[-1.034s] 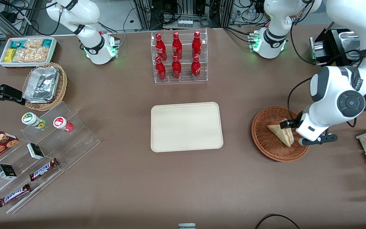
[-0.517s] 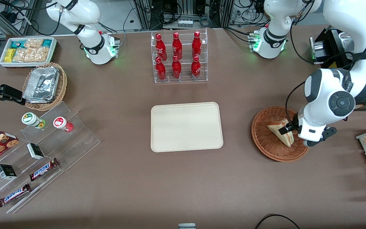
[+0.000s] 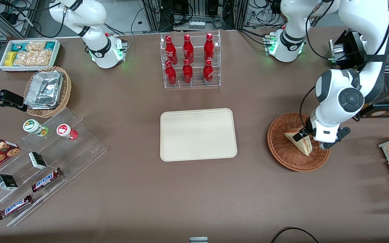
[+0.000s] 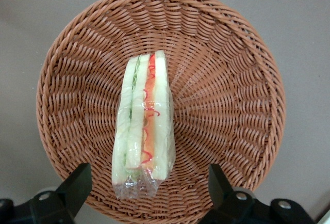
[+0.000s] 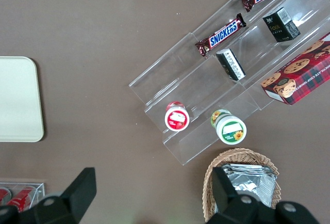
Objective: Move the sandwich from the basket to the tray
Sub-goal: 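Close the left gripper on the sandwich's wrapped edge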
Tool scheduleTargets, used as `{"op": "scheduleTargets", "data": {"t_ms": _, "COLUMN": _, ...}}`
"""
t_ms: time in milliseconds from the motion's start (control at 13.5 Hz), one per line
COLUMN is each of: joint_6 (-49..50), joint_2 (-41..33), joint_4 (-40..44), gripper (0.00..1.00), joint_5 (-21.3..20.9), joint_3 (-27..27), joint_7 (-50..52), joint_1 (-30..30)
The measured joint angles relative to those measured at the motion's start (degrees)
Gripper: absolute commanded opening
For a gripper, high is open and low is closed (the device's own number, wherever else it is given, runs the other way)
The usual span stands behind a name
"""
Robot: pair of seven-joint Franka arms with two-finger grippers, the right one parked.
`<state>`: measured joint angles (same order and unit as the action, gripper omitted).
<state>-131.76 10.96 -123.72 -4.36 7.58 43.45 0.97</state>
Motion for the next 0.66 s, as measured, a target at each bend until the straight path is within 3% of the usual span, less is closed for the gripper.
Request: {"op": "scheduleTargets", "data": {"t_ms": 664, "joint_6": -6.1, "joint_2": 1.9, "joint_4": -3.1, "gripper": 1.00, "joint_5": 0.0, "joint_3": -0.3, "joint_7": 0.5, "joint_1": 1.8}}
